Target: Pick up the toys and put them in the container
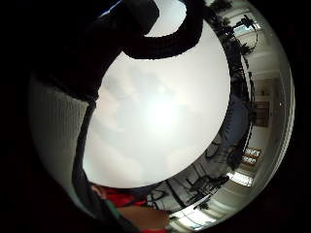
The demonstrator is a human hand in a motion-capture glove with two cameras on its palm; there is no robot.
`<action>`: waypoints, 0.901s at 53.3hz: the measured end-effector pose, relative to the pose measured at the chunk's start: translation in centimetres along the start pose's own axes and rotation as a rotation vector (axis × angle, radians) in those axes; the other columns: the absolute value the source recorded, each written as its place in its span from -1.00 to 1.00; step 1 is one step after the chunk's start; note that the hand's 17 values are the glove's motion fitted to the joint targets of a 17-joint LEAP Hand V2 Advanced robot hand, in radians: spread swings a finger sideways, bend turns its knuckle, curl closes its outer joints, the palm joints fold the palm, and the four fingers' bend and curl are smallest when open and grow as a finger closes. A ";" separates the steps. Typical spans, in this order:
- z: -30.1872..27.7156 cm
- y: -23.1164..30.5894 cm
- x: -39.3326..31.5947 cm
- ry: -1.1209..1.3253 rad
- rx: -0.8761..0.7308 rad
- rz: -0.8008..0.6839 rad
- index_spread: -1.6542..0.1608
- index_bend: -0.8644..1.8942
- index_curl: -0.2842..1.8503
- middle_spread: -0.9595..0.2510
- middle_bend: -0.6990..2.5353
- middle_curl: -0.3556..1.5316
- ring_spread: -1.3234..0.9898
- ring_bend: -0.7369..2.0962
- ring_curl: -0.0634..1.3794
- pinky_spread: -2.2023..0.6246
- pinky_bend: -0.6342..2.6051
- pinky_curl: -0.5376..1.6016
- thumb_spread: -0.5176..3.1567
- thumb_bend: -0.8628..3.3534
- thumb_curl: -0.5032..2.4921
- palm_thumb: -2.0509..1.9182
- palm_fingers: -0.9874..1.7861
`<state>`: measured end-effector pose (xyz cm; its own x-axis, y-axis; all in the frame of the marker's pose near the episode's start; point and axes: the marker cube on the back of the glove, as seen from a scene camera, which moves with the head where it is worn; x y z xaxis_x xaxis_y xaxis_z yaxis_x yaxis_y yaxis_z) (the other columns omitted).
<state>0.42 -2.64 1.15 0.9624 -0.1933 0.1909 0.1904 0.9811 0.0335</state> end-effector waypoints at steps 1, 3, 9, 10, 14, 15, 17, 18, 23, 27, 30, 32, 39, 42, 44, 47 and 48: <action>0.0 0.0 0.0 0.000 -0.001 -0.001 0.35 -0.09 -0.29 0.33 -0.46 -0.30 0.03 -0.33 -0.44 0.60 -0.23 -0.17 -0.01 -0.60 -0.43 0.08 -0.17; 0.1 0.3 -0.3 -0.010 -0.007 0.006 0.35 -0.09 -0.28 0.33 -0.46 -0.30 0.02 -0.33 -0.44 0.60 -0.24 -0.17 -0.01 -0.60 -0.43 0.08 -0.17; 0.3 0.4 -0.5 -0.018 -0.008 0.015 0.35 -0.09 -0.29 0.33 -0.46 -0.30 0.02 -0.33 -0.44 0.60 -0.23 -0.17 -0.01 -0.60 -0.43 0.08 -0.17; 0.3 0.4 -0.5 -0.017 -0.007 0.015 0.35 -0.09 -0.28 0.33 -0.46 -0.30 0.02 -0.32 -0.44 0.60 -0.23 -0.17 -0.01 -0.60 -0.43 0.08 -0.17; 0.3 0.3 -0.4 -0.007 -0.003 0.011 0.35 -0.09 -0.28 0.33 -0.46 -0.31 0.02 -0.32 -0.44 0.60 -0.24 -0.17 -0.01 -0.60 -0.43 0.08 -0.17; 0.3 0.2 -0.2 0.000 -0.001 0.004 0.35 -0.08 -0.28 0.33 -0.46 -0.30 0.02 -0.32 -0.44 0.60 -0.24 -0.17 -0.01 -0.60 -0.43 0.08 -0.17; 0.2 0.1 -0.1 0.007 -0.001 -0.007 0.35 -0.08 -0.28 0.33 -0.46 -0.31 0.02 -0.32 -0.44 0.60 -0.24 -0.17 -0.01 -0.60 -0.43 0.08 -0.18; 0.2 0.1 -0.2 0.001 -0.004 -0.004 0.35 -0.08 -0.28 0.33 -0.46 -0.30 0.02 -0.32 -0.44 0.60 -0.23 -0.17 -0.01 -0.60 -0.43 0.08 -0.17; 0.2 0.4 -0.7 -0.027 -0.014 0.014 0.34 -0.08 -0.28 0.33 -0.46 -0.30 0.02 -0.33 -0.44 0.60 -0.23 -0.17 -0.01 -0.60 -0.43 0.08 -0.17; 0.4 0.4 -0.8 -0.016 -0.007 0.012 0.34 -0.09 -0.28 0.33 -0.46 -0.30 0.02 -0.33 -0.44 0.60 -0.23 -0.17 -0.01 -0.60 -0.43 0.08 -0.17; 0.4 0.2 -0.6 -0.018 -0.010 0.021 0.34 -0.09 -0.28 0.32 -0.46 -0.30 0.02 -0.32 -0.44 0.60 -0.23 -0.17 -0.01 -0.60 -0.43 0.08 -0.17; 0.4 0.1 -0.4 -0.019 -0.016 0.023 0.34 -0.09 -0.28 0.32 -0.46 -0.31 0.02 -0.32 -0.43 0.60 -0.23 -0.17 -0.01 -0.60 -0.43 0.08 -0.18; 0.5 0.3 -0.6 -0.010 -0.016 0.012 0.35 -0.10 -0.29 0.33 -0.46 -0.31 0.02 -0.33 -0.44 0.60 -0.21 -0.16 -0.01 -0.60 -0.43 0.08 -0.16; 0.5 0.3 -0.6 -0.009 -0.010 0.009 0.35 -0.10 -0.29 0.32 -0.46 -0.31 0.02 -0.33 -0.44 0.60 -0.20 -0.16 -0.01 -0.60 -0.43 0.08 -0.16; 0.5 0.4 -0.7 -0.014 -0.008 0.006 0.35 -0.11 -0.29 0.33 -0.47 -0.31 0.02 -0.33 -0.44 0.60 -0.19 -0.16 -0.01 -0.60 -0.43 0.08 -0.16; 0.6 0.4 -0.8 -0.017 -0.008 0.011 0.35 -0.11 -0.29 0.33 -0.47 -0.32 0.02 -0.32 -0.44 0.60 -0.18 -0.15 -0.01 -0.60 -0.43 0.08 -0.16; 0.6 0.4 -0.7 -0.018 -0.008 0.015 0.35 -0.12 -0.29 0.33 -0.46 -0.31 0.02 -0.32 -0.44 0.60 -0.18 -0.15 -0.01 -0.60 -0.43 0.08 -0.16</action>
<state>-0.32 -2.09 1.59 0.9617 -0.1779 0.2087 0.1771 0.9839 0.0224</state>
